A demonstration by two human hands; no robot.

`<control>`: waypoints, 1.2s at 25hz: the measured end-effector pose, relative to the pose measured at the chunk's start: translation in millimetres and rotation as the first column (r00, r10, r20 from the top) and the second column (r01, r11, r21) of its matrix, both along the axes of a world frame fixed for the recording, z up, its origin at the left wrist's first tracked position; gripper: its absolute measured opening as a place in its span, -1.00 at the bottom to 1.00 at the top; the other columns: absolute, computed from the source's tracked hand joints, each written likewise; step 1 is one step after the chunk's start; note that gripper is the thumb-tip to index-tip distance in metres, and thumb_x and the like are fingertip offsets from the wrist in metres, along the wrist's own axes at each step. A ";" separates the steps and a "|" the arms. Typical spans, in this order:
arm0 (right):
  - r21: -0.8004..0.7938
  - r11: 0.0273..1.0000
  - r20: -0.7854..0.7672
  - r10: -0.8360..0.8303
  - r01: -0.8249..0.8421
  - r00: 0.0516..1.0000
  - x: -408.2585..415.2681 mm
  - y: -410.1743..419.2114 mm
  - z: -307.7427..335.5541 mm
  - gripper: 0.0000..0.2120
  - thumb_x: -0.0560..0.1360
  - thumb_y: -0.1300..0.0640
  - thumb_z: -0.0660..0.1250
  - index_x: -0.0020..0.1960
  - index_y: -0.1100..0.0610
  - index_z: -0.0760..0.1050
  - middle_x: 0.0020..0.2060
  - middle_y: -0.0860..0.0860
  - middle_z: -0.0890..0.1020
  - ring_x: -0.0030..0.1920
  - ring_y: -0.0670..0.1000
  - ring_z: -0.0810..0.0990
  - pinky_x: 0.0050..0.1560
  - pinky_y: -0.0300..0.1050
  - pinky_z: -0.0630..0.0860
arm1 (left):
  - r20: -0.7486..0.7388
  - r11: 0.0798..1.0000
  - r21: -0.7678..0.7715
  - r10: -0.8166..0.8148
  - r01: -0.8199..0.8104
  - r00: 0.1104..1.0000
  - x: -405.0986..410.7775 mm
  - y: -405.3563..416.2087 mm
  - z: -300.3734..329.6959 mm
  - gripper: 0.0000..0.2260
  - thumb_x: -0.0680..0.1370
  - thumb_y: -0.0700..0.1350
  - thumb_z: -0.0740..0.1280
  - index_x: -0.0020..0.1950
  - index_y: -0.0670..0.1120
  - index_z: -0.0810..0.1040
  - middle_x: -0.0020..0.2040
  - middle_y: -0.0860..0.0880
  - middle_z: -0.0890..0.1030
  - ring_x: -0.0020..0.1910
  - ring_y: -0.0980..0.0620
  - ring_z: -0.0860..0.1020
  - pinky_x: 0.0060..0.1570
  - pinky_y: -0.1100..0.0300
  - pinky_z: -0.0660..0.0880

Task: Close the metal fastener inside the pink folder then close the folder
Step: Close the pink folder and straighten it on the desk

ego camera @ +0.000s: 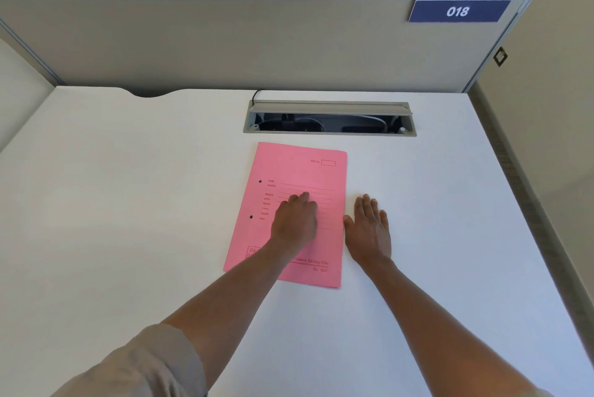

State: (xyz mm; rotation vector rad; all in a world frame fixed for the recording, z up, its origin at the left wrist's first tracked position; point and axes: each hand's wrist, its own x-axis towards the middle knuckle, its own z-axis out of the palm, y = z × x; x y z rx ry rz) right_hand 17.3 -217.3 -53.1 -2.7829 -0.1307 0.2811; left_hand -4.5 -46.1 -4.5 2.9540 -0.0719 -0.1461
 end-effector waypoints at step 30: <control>0.241 0.881 -0.162 -0.376 0.406 0.912 7.9 72.3 31.3 -0.62 0.46 0.26 0.35 0.24 0.18 0.36 0.09 0.17 0.41 0.13 0.24 0.49 -0.12 0.02 0.45 | -0.448 0.370 -0.694 0.449 -0.618 0.773 -5.3 135.1 11.0 -0.46 0.54 -0.36 0.17 0.41 0.11 0.49 0.31 -0.03 0.58 0.05 -0.07 0.64 -0.18 0.17 0.60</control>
